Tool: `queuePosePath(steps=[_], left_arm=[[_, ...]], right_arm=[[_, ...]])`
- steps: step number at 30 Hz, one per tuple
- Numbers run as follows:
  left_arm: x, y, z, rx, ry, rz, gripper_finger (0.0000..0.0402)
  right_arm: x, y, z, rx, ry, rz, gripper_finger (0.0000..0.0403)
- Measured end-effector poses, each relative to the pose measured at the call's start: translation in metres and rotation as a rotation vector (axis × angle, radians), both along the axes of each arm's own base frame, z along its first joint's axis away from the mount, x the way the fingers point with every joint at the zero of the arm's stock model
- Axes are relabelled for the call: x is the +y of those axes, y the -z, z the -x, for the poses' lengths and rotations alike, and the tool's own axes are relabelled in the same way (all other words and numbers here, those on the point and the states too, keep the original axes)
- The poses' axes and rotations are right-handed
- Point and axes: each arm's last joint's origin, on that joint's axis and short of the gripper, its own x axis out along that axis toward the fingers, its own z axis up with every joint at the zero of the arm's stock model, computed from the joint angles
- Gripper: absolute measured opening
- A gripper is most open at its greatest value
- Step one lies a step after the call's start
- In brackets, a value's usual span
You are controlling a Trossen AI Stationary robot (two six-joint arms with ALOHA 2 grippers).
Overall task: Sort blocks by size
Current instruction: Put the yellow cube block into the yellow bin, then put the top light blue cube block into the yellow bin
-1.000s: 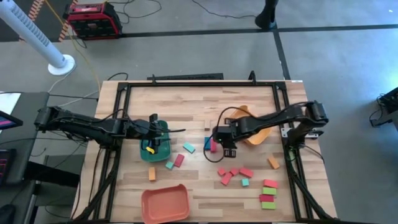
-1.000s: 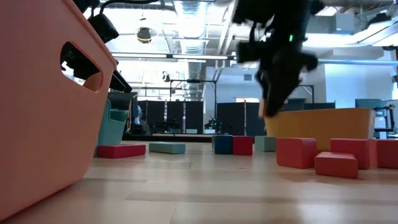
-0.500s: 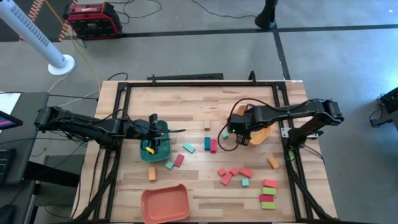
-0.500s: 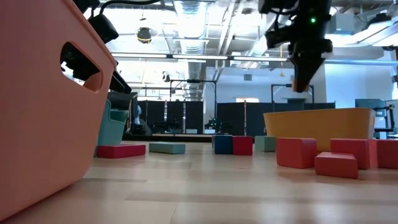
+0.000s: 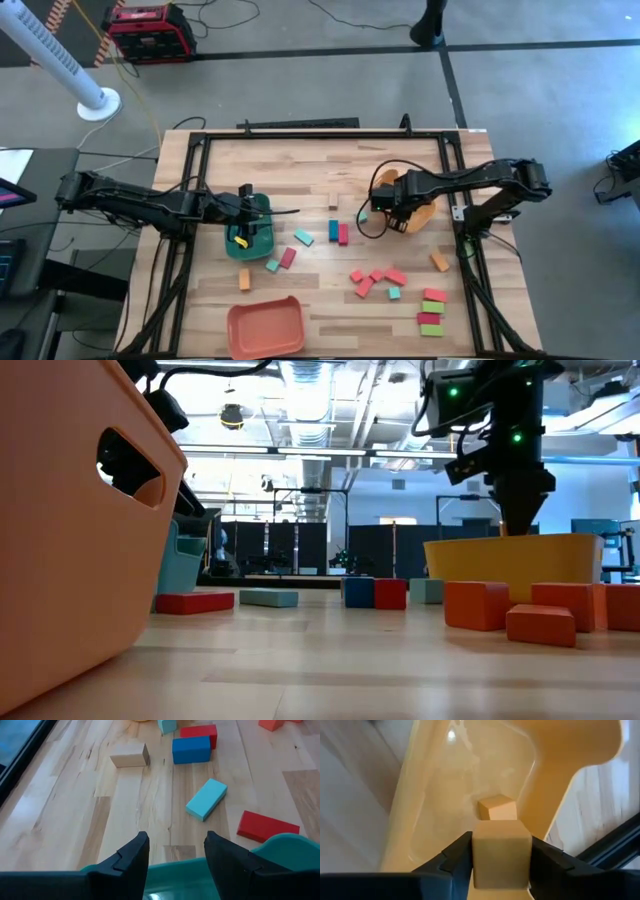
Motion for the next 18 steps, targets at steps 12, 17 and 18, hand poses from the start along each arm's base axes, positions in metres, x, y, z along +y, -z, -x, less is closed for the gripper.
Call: queuePosePath(steps=[12, 17, 18], left_arm=[[0.0, 0.0, 0.0, 0.0, -0.002, 0.003, 0.0181], [0.0, 0.0001, 0.0001, 0.001, -0.002, 0.003, 0.0181], [-0.0001, 0.0001, 0.0001, 0.001, -0.001, 0.003, 0.0181]], right_arm=[[-0.0048, -0.0001, 0.0004, 0.003, 0.005, -0.002, 0.0212], [-0.0032, -0.0003, -0.0023, -0.021, -0.009, -0.003, 0.0212], [-0.0024, -0.0014, -0.0032, -0.026, -0.014, -0.004, 0.0212]])
